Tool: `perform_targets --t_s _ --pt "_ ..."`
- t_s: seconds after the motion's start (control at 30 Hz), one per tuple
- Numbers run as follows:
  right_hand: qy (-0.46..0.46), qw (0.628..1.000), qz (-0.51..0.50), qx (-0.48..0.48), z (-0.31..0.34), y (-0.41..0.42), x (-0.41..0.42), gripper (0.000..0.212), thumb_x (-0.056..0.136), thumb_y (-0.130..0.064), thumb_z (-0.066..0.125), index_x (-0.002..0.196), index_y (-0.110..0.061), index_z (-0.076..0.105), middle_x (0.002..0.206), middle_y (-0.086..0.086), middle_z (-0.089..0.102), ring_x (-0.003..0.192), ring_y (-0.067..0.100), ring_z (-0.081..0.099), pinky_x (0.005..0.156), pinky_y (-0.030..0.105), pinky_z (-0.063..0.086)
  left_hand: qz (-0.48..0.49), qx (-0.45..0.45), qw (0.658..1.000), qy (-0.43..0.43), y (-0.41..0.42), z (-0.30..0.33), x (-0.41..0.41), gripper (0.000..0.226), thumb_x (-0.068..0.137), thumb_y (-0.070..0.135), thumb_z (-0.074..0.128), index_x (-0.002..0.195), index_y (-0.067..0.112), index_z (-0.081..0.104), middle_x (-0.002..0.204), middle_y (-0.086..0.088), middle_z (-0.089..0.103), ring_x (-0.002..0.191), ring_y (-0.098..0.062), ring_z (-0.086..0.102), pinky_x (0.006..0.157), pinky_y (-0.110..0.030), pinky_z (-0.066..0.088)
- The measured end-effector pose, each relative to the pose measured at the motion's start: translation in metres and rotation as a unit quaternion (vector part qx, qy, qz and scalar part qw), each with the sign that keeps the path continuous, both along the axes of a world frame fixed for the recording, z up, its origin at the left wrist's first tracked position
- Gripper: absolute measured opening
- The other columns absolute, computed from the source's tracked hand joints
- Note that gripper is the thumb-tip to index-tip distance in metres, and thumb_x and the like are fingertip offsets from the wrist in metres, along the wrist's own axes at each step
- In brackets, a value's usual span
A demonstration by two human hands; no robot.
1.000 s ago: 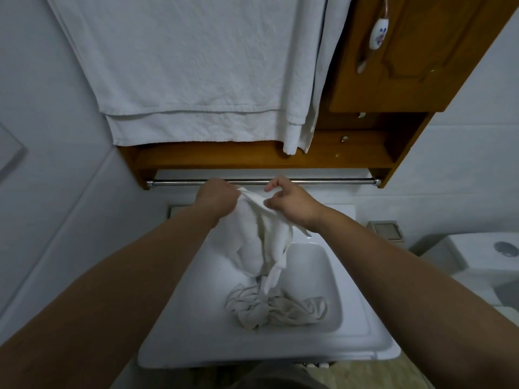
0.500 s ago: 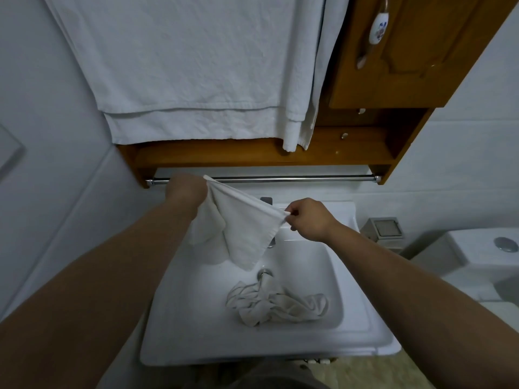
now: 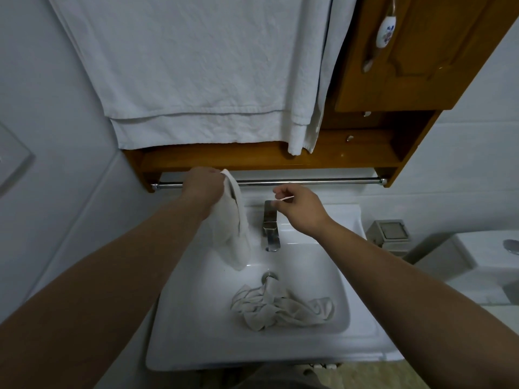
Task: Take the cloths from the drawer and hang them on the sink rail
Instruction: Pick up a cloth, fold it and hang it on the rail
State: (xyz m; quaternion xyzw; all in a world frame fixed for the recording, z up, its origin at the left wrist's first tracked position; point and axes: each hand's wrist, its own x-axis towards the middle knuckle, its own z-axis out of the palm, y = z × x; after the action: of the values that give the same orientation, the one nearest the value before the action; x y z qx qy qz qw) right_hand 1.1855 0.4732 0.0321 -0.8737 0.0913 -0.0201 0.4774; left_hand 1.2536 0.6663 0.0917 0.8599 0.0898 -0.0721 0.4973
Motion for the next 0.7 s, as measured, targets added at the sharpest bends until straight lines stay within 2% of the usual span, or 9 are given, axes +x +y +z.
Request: perform_targets --t_s 0.1,0.2,0.27,0.4,0.5,0.57,0.63,0.7 --pt "-0.005 1.0 0.024 0.0 0.004 0.012 0.009 0.033 0.091 -0.029 0.068 0.123 -0.021 0.064 0.113 -0.007 0.064 0.101 0.012 0.061 0.074 0.018 0.046 -0.012 -0.009 1.0 -0.018 -0.01 0.0 0.003 0.026 0.098 0.019 0.055 0.118 0.013 0.069 0.11 -0.007 0.062 0.096 -0.027 0.055 0.084 -0.04 0.051" --pt "-0.017 0.999 0.04 0.009 0.012 0.026 0.017 0.034 0.09 -0.031 0.069 0.122 -0.02 0.065 0.11 -0.008 0.066 0.098 0.01 0.061 0.084 0.026 0.049 -0.031 0.006 0.998 -0.045 -0.019 0.001 0.002 0.027 0.098 0.019 0.055 0.121 0.014 0.068 0.117 -0.007 0.063 0.097 -0.022 0.054 0.077 -0.032 0.046" --pt "-0.021 0.998 0.049 0.017 0.013 0.033 0.022 0.035 0.088 -0.035 0.07 0.12 -0.02 0.067 0.108 -0.007 0.068 0.097 0.01 0.062 0.085 0.029 0.052 -0.036 0.014 0.998 -0.054 -0.022 0.001 0.002 0.027 0.098 0.018 0.055 0.121 0.013 0.067 0.12 -0.008 0.063 0.097 -0.02 0.054 0.075 -0.031 0.044" --pt "-0.032 0.999 0.01 -0.009 0.011 0.039 0.026 0.025 0.089 -0.038 0.068 0.106 -0.02 0.07 0.097 -0.006 0.068 0.088 0.01 0.062 0.073 0.025 0.049 -0.035 0.014 0.997 -0.062 -0.024 0.003 0.001 0.025 0.097 0.017 0.056 0.116 0.011 0.069 0.114 -0.007 0.065 0.094 -0.021 0.056 0.073 -0.032 0.045" --pt "-0.036 0.998 -0.003 -0.051 0.01 0.038 0.022 0.011 0.093 -0.026 0.061 0.094 -0.017 0.066 0.09 -0.002 0.067 0.083 0.015 0.062 0.067 0.027 0.048 -0.039 0.009 0.997 -0.06 -0.024 0.003 -0.001 0.025 0.097 0.017 0.056 0.117 0.011 0.069 0.109 -0.005 0.063 0.095 -0.02 0.055 0.075 -0.032 0.045" --pt "-0.022 0.997 0.004 -0.08 0.008 0.037 0.019 0.004 0.094 -0.02 0.057 0.091 -0.02 0.06 0.083 -0.006 0.061 0.075 0.011 0.057 0.062 0.022 0.045 -0.039 0.001 0.998 -0.052 -0.023 0.001 0.001 0.024 0.097 0.017 0.056 0.116 0.011 0.069 0.106 -0.004 0.061 0.095 -0.021 0.054 0.075 -0.032 0.044" --pt "-0.013 0.994 -0.011 -0.106 0.006 0.034 0.015 0.007 0.093 -0.018 0.056 0.089 -0.023 0.057 0.075 -0.01 0.055 0.068 0.008 0.052 0.056 0.019 0.037 -0.031 -0.015 0.998 -0.043 -0.021 0.001 0.002 0.022 0.098 0.016 0.055 0.113 0.01 0.07 0.106 -0.006 0.061 0.094 -0.023 0.054 0.076 -0.034 0.047" --pt "-0.004 0.991 -0.045 -0.122 0.0 0.03 0.011 0.006 0.09 -0.018 0.055 0.088 -0.023 0.057 0.076 -0.006 0.058 0.069 0.013 0.055 0.054 0.023 0.037 -0.025 -0.01 0.999 -0.03 -0.019 0.003 0.002 0.021 0.097 0.014 0.055 0.111 0.007 0.07 0.102 -0.006 0.061 0.092 -0.023 0.054 0.08 -0.037 0.051"
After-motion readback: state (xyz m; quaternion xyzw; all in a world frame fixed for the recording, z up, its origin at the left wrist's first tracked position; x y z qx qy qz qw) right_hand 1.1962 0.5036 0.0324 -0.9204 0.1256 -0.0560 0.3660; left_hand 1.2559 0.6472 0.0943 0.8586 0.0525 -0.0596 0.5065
